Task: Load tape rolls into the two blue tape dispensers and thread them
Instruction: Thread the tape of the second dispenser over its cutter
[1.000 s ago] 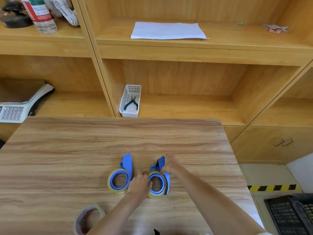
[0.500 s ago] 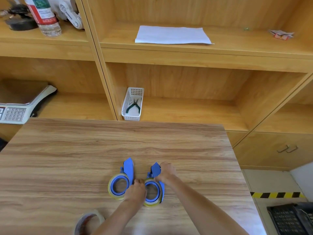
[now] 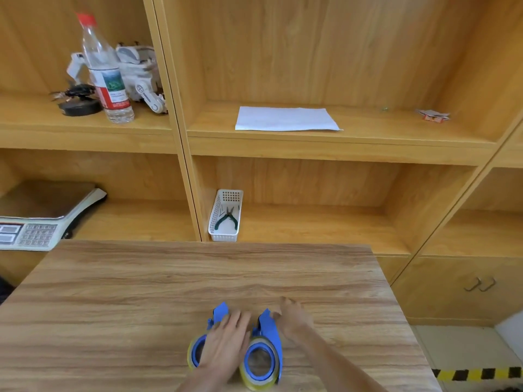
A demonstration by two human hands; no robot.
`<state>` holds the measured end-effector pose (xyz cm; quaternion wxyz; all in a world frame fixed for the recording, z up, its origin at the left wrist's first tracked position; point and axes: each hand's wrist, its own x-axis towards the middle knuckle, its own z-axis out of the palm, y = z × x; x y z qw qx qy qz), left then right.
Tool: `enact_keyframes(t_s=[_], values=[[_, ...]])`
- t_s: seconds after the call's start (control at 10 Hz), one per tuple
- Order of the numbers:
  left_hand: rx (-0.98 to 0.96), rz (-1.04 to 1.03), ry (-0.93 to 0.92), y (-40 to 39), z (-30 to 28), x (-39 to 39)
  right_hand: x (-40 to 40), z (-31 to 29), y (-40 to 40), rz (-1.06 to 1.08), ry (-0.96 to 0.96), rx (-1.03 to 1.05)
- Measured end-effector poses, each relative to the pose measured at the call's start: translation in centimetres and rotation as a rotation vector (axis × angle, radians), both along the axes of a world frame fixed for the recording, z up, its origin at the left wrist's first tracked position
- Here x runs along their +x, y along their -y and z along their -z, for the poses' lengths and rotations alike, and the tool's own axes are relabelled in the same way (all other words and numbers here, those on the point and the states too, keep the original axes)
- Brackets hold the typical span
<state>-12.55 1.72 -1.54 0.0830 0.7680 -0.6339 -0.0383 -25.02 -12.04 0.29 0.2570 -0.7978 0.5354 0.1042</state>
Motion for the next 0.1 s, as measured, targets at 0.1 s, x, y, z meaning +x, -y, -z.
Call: enact_keyframes(t_s=[0.1], values=[[-0.241, 0.060, -0.008, 1.87, -3.66, 1.60, 1.52, -4.12, 0.36, 0.011, 0.131, -0.171]])
